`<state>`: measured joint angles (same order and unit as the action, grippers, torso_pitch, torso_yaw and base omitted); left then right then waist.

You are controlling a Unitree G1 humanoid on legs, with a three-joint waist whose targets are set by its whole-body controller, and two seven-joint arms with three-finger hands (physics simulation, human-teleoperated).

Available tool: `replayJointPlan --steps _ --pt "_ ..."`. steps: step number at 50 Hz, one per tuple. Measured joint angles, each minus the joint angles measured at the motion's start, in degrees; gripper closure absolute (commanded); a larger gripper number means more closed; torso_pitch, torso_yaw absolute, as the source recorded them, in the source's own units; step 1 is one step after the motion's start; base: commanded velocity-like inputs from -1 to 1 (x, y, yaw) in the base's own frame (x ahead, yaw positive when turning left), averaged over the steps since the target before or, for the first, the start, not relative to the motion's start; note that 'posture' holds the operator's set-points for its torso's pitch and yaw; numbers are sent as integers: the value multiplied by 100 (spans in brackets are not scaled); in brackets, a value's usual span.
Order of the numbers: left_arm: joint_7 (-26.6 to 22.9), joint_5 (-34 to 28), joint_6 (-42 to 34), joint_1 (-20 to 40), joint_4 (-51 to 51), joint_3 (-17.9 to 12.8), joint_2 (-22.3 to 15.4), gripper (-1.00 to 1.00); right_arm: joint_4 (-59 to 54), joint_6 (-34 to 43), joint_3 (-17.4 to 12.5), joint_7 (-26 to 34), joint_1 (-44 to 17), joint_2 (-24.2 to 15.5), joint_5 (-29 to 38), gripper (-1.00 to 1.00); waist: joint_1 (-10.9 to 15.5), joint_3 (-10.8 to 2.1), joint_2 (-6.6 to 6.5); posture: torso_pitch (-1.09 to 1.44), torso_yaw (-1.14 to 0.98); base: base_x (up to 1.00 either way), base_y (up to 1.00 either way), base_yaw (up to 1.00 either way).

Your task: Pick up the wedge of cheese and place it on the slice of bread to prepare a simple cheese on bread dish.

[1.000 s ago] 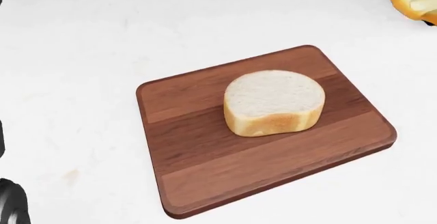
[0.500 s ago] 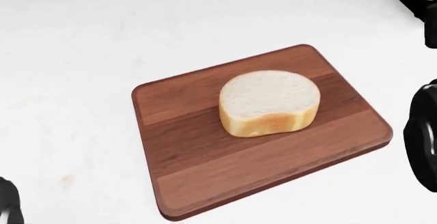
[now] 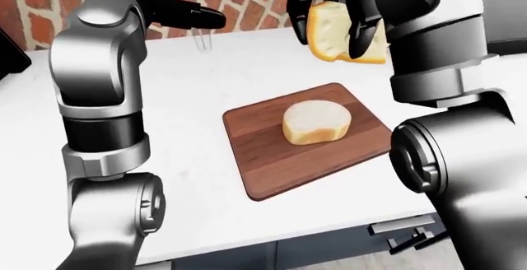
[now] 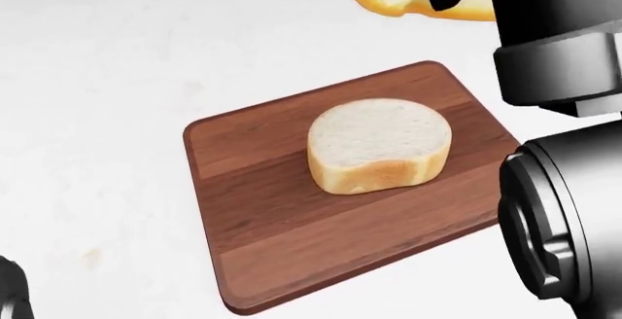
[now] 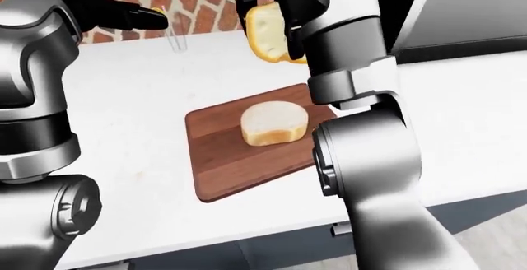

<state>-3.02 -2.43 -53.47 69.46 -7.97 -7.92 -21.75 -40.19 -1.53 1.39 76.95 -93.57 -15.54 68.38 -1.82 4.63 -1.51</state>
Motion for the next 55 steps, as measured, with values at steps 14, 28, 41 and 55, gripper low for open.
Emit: replayJointPlan --steps 14,28,41,55 --pt "10 24 206 -68 -266 -30 -20 -100 -796 -122 30 -475 -282 197 -131 100 -21 -28 -30 0 0 0 0 0" --pt "10 65 268 -123 -294 -80 -94 -100 -912 -159 105 -761 -158 303 -221 100 -30 -23 -53 0 0 0 0 0" --pt "56 90 291 -174 -276 -46 -65 -100 -716 -179 132 -697 144 347 -204 100 -21 -35 -46 0 0 0 0 0" --pt "74 88 349 -257 -290 -39 -18 -100 -400 -151 149 -716 568 423 -128 100 -14 -56 -44 0 0 0 0 0"
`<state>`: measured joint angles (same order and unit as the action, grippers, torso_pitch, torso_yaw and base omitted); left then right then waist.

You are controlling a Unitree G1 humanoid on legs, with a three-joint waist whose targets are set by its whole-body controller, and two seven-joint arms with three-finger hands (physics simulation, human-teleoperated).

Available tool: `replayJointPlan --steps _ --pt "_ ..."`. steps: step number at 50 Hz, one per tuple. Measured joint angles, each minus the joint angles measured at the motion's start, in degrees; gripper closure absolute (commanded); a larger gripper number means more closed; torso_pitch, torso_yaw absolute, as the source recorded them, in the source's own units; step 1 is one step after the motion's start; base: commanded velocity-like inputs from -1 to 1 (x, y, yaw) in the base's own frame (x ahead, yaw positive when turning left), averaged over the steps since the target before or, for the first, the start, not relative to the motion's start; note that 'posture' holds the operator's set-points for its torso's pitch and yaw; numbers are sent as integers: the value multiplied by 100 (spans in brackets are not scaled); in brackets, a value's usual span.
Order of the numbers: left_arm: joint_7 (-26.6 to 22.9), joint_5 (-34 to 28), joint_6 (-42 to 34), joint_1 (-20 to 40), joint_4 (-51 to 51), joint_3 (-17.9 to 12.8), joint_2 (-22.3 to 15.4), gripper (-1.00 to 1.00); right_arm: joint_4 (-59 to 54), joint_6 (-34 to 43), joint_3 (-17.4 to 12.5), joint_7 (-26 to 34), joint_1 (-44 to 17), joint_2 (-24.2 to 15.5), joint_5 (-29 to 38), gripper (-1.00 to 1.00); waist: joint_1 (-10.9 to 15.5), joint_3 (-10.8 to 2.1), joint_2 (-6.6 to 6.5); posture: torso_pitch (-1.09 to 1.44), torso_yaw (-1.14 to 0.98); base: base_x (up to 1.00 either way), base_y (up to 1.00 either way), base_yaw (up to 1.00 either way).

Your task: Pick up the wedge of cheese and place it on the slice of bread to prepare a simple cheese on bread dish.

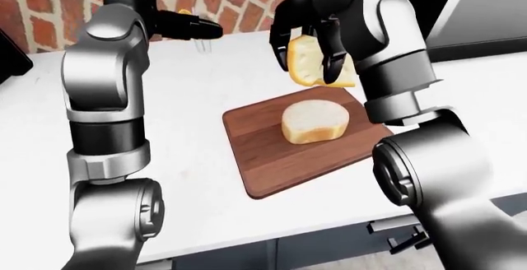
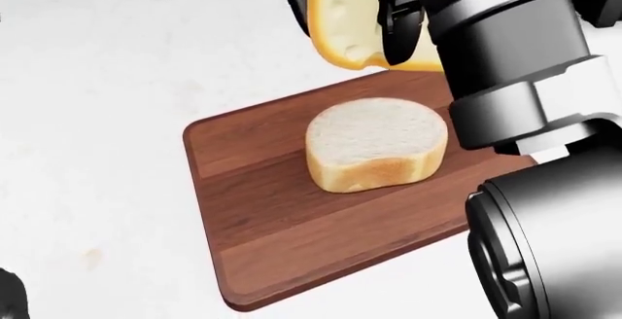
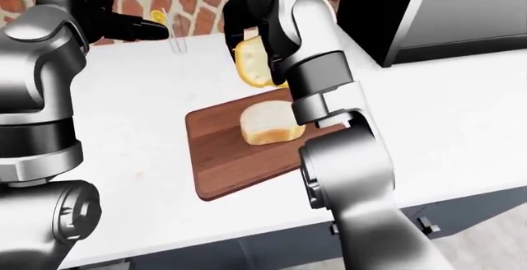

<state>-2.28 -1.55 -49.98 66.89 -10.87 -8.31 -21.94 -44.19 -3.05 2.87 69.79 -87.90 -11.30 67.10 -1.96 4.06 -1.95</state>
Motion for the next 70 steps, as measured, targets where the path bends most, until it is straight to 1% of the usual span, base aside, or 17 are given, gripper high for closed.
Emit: replayJointPlan --steps 7,15,22,27,33,38,43,58,66,67,68,69,70 --pt "1 10 59 1 -73 -15 -4 -100 -24 -1 15 14 46 49 16 100 6 -2 3 0 0 0 0 0" --pt "-25 24 86 14 -127 -24 -63 -100 -123 -51 45 -116 72 143 35 100 2 -17 -1 0 0 0 0 0" --pt "-18 12 86 45 -126 -28 -77 -100 -214 -94 54 -129 92 145 52 100 4 -9 -7 0 0 0 0 0" --pt "-22 17 88 33 -123 -3 -59 -100 -67 -108 55 -117 228 151 63 100 3 -20 -3 0 0 0 0 0" --pt "-16 6 92 36 -123 -28 -69 -100 322 -40 41 130 431 134 90 100 4 -3 -4 0 0 0 0 0" --pt "-17 14 56 35 -100 -17 -60 -100 932 69 33 435 673 146 119 100 5 -8 10 0 0 0 0 0" --pt "-11 13 39 34 -65 -19 -56 -100 1239 136 19 664 804 163 151 100 2 -10 12 0 0 0 0 0" --pt "1 17 53 5 -97 -25 -45 -100 1647 195 79 860 1090 396 220 100 -9 -18 -2 0 0 0 0 0" --pt "-1 35 45 -13 -49 -33 -57 -100 1758 195 67 919 1178 393 245 100 -15 -23 -7 0 0 0 0 0" --pt "2 35 38 -13 -44 -34 -58 -100 1766 203 62 928 1184 391 253 33 -17 -24 -7 0 0 0 0 0" --pt "4 35 36 -13 -42 -34 -57 -100 1779 212 60 938 1192 391 260 -47 -18 -26 -8 0 0 0 0 0" --pt "5 35 39 -12 -46 -31 -56 -100 1798 220 60 951 1200 390 268 -100 -20 -27 -9 0 0 0 0 0" --pt "6 35 42 -12 -51 -29 -55 -100 1825 235 58 971 1210 393 276 -100 -22 -30 -10 0 0 0 0 0"
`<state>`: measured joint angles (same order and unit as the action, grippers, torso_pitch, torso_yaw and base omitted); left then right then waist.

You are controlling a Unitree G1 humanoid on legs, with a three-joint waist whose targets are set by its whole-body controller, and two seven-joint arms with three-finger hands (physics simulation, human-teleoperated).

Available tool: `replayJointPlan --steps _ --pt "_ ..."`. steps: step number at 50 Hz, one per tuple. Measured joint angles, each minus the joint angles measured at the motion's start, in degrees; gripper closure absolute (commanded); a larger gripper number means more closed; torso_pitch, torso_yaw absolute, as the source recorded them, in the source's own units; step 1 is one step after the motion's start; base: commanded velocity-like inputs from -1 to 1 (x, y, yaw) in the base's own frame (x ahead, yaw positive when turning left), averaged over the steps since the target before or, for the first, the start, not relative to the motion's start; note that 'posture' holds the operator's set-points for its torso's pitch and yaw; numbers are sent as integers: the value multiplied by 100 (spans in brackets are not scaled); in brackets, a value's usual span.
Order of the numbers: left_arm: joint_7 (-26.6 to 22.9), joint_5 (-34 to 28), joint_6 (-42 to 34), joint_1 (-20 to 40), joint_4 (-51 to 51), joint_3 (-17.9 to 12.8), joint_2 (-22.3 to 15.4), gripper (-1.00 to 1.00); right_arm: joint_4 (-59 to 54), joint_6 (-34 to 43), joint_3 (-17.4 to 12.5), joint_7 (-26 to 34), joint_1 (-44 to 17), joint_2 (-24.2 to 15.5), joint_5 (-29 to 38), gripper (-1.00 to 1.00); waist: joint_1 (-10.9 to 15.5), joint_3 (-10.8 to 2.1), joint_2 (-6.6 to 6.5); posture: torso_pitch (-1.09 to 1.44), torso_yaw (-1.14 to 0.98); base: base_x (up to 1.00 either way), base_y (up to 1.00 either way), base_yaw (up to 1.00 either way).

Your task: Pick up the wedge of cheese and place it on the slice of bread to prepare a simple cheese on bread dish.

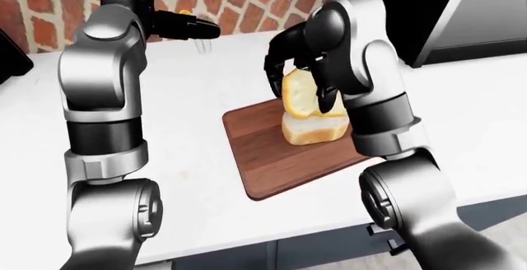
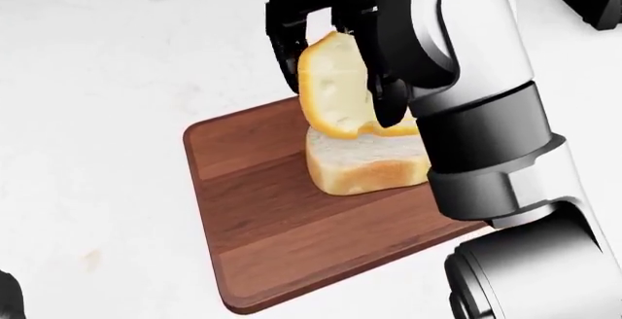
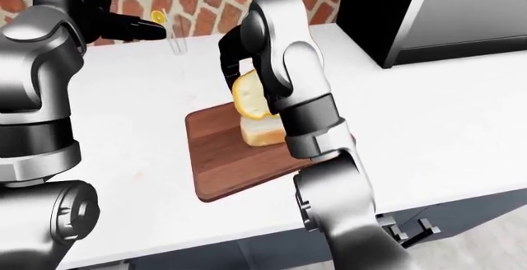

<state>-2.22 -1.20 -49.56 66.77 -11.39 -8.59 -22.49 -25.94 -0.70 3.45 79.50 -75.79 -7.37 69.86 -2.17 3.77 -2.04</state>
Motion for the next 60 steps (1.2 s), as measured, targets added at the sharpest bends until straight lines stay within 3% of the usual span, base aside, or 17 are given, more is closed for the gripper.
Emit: replayJointPlan --steps 22,38,48,60 --pt "-43 6 14 117 -115 -21 -87 -100 -150 62 -5 50 -146 17 25 -100 -17 6 -21 0 0 0 0 0" --pt "-67 -10 -187 306 52 4 -104 -100 -179 249 -228 55 -411 -426 -150 -100 -15 14 1 0 0 0 0 0" --pt "-83 2 -277 376 28 5 -120 -100 -586 463 -362 -417 -792 -720 -475 -100 -3 32 15 0 0 0 0 0" --pt "-67 -18 -365 535 52 52 -85 -100 -1250 761 -534 -1768 -1200 -1097 -926 -100 37 27 61 0 0 0 0 0"
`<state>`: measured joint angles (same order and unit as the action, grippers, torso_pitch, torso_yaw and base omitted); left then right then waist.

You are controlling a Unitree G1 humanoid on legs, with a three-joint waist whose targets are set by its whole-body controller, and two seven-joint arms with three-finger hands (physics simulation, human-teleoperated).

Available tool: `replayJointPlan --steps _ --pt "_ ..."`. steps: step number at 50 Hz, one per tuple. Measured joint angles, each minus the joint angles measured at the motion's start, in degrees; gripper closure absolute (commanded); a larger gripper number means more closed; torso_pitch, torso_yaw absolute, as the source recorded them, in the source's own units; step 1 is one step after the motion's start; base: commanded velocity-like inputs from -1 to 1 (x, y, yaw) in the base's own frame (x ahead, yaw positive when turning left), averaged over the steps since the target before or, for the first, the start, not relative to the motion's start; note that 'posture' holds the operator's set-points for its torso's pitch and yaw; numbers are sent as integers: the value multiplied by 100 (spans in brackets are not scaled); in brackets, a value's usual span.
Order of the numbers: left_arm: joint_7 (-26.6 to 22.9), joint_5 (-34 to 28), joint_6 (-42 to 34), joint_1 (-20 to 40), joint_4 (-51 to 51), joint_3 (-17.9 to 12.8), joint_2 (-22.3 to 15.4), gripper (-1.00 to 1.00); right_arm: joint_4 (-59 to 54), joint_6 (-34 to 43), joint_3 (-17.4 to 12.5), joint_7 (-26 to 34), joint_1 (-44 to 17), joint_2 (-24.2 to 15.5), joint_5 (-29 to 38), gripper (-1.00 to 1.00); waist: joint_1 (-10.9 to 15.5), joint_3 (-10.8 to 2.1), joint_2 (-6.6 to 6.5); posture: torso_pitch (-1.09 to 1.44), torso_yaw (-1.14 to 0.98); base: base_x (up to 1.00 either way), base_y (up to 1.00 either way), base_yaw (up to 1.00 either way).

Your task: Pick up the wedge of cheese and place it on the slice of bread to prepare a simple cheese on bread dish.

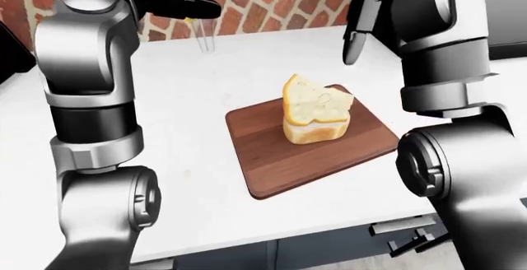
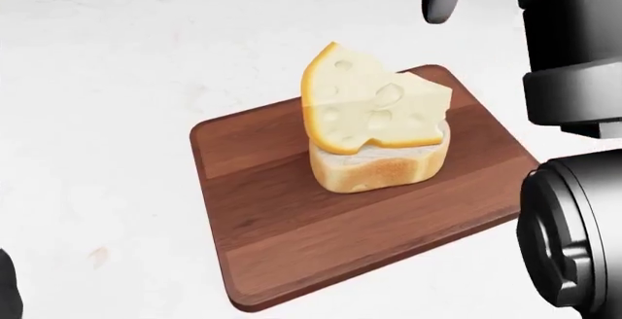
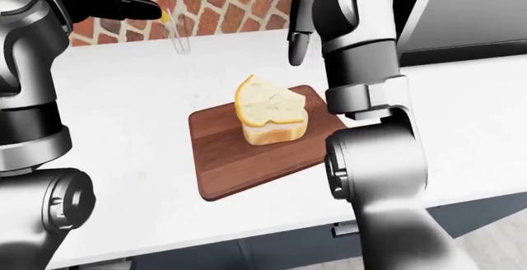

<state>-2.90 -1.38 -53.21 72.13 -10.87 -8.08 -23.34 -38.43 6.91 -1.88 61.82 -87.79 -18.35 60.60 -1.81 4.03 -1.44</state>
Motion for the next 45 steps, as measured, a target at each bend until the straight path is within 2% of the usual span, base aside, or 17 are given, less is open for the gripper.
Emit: replayJointPlan --steps 12,17,24,32,45 --pt "-4 -78 153 250 -378 12 -26 -100 -446 593 -141 -736 -383 -222 -736 -100 46 11 35 0 0 0 0 0" --pt "26 -80 184 324 -471 -36 -14 -100 -429 989 -377 -1198 -511 -160 -1257 -100 62 24 47 0 0 0 0 0" --pt "90 -10 71 594 -535 -28 -6 -100 -341 1345 -317 -1737 -558 -278 -1957 -100 88 29 99 0 0 0 0 0" --pt "270 135 234 946 -843 -65 16 -100 -190 1745 -315 -2050 -660 -408 -2472 -100 109 39 105 0 0 0 0 0" --pt "356 255 202 1217 -864 4 -51 -100 -48 1914 -192 -2269 -918 -593 -2693 -100 110 70 104 0 0 0 0 0"
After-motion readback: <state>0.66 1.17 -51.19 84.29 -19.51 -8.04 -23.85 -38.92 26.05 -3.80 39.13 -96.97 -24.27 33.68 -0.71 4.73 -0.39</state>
